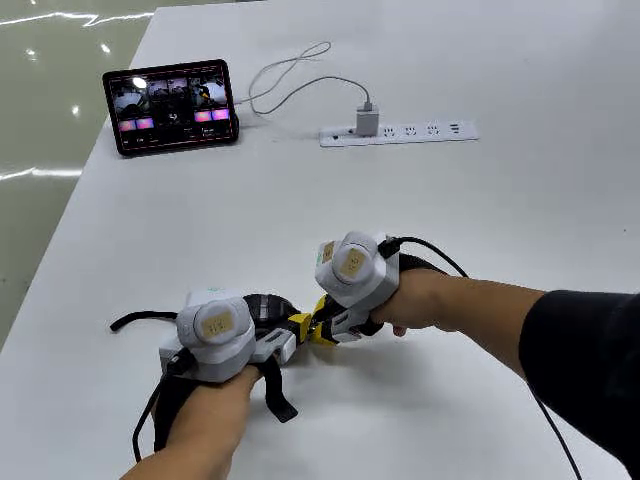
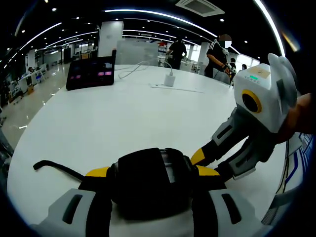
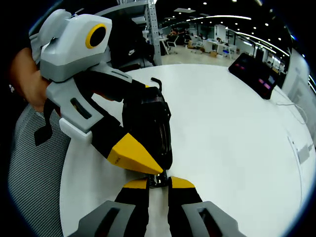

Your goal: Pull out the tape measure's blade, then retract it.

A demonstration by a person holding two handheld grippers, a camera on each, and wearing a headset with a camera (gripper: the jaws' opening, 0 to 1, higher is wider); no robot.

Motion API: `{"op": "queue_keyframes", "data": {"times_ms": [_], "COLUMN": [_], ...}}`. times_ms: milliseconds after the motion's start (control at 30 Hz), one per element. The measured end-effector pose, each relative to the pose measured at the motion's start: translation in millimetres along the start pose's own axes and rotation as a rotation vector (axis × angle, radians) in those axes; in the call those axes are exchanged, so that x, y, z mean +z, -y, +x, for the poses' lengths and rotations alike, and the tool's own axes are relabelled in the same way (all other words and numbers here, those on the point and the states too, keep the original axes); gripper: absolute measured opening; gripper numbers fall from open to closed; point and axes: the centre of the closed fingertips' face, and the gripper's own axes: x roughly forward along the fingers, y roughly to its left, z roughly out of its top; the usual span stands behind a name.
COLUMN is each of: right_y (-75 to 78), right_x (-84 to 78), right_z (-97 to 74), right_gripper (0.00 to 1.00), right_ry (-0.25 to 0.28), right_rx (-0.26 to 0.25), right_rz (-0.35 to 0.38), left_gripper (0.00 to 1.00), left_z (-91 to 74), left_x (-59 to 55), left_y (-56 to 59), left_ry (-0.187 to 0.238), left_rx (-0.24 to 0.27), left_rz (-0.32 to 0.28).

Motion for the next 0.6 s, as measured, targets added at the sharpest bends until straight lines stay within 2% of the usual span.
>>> {"op": "queue_keyframes", "data": {"times_ms": [333, 500, 600], "right_y": [-0.3, -0.3, -0.9], "right_x": [0.2, 0.7, 1.0], "right_z": [0.0, 0.4, 0.5], "right_gripper": [0.11, 0.11, 0.12], "right_ry": [0.008, 0.003, -0.003], "right_rx": [-0.011, -0.022, -0.023], "right_rz": [0.000, -0.008, -0.019], "left_gripper": [0.62, 0.63, 0.63], "left_z": [0.2, 0.6, 1.5], "left_x": [0.9, 2.1, 1.9], "left_y": [0.4, 0.4, 0.3], "left_ry": [0.005, 0.022, 0.015], "left_rx": [0.003, 0.006, -0.001], "left_rz": [0.010, 0.013, 0.015]}}
